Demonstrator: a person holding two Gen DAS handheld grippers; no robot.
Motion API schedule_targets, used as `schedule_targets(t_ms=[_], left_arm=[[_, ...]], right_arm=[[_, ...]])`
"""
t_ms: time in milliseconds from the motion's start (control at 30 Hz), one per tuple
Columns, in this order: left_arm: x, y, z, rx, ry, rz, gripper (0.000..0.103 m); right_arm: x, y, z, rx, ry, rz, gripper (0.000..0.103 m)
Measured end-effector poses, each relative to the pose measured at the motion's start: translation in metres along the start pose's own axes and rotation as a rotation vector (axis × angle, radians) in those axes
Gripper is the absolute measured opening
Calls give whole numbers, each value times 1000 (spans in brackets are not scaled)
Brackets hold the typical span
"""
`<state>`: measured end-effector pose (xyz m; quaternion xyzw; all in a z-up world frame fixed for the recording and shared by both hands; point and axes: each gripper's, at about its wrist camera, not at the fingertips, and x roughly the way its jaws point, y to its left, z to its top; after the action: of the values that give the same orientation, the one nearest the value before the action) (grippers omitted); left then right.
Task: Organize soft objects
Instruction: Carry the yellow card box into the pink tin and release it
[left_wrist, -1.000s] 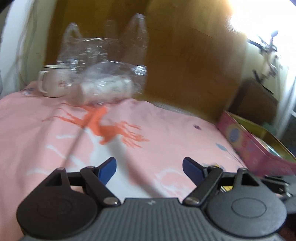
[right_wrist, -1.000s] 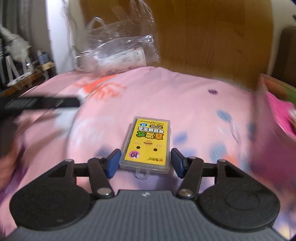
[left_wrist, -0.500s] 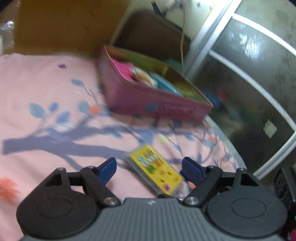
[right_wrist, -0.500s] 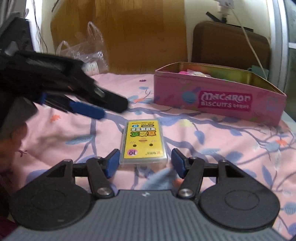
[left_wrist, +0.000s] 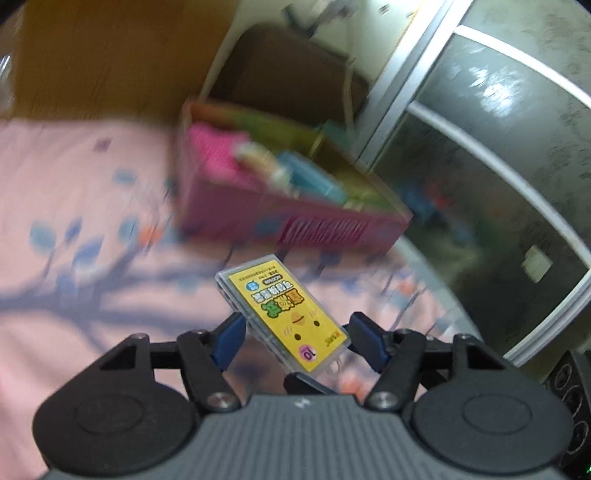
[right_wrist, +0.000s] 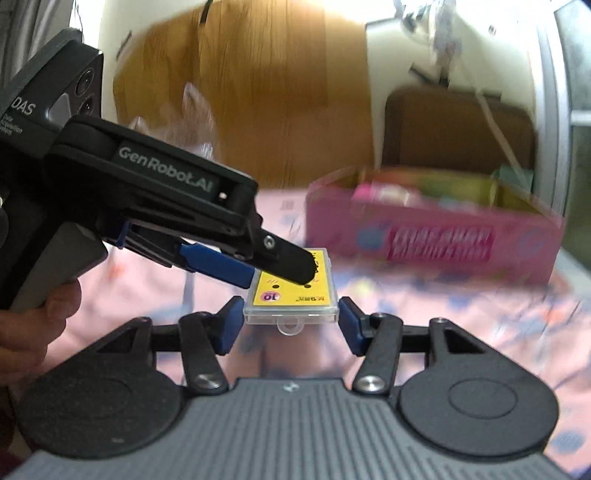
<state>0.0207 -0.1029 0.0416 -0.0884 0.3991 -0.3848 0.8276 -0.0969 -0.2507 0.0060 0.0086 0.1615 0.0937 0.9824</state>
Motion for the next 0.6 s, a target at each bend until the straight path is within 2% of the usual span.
schedule_targets(t_ms=[133, 233, 367, 467, 600], left_arm=[[-1, -24, 40, 85, -62, -16, 63], [17, -42, 74, 156, -95, -9, 63], [59, -49, 119, 194, -93, 5, 63], [96, -44, 151, 161, -56, 25, 63], [143, -30, 189, 103, -2, 39, 63]], right_arm=[[7, -22, 32, -20, -83, -57, 58], [25, -48, 57, -9, -104, -97, 58], [69, -96, 85, 78, -36, -87, 59], [108, -125, 105, 114, 53, -79, 59], [154, -149, 126, 107, 134, -114, 59]])
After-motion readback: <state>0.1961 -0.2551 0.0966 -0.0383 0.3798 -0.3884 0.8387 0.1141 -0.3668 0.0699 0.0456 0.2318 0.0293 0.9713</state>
